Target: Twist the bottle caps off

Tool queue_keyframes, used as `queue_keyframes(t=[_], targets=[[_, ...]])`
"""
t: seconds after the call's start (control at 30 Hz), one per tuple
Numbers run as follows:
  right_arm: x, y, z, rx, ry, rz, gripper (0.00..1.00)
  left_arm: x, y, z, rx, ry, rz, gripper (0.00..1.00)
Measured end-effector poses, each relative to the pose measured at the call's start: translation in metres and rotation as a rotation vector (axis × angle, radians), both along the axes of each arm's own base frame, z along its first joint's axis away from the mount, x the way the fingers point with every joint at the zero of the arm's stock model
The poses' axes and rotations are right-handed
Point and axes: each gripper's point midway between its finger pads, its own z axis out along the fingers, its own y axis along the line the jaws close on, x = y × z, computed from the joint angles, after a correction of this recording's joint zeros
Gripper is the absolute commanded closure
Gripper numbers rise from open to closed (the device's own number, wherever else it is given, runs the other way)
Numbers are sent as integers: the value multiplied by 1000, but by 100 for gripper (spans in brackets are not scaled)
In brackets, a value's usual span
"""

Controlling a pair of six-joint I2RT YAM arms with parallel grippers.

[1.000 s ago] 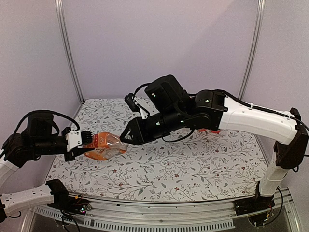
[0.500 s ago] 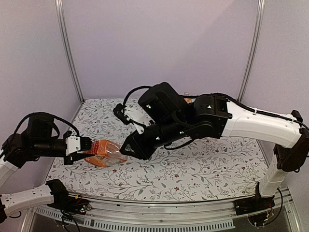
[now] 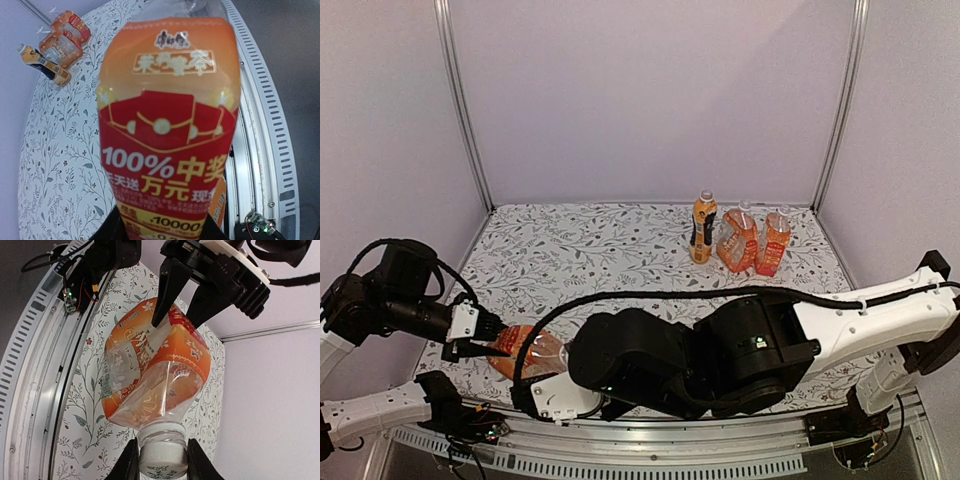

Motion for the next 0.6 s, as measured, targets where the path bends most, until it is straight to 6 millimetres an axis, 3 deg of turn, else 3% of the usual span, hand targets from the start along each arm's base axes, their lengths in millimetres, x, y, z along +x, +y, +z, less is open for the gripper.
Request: queue_keyframes(t=[0.17,0.4,0.5,0.6], targets=[[5,-4,-1,-127,-261,58,100,-1,4,-5,28,13,10,100],[13,-7,-13,-170,-353,71,100,-3,9,-11,59,14,1,100],[32,-18,-7,-116,-312,-6,100,-6,10,-16,68,21,-1,100],[65,-35,10,6,-209,-146,100,1,11,-21,62,14,41,100]])
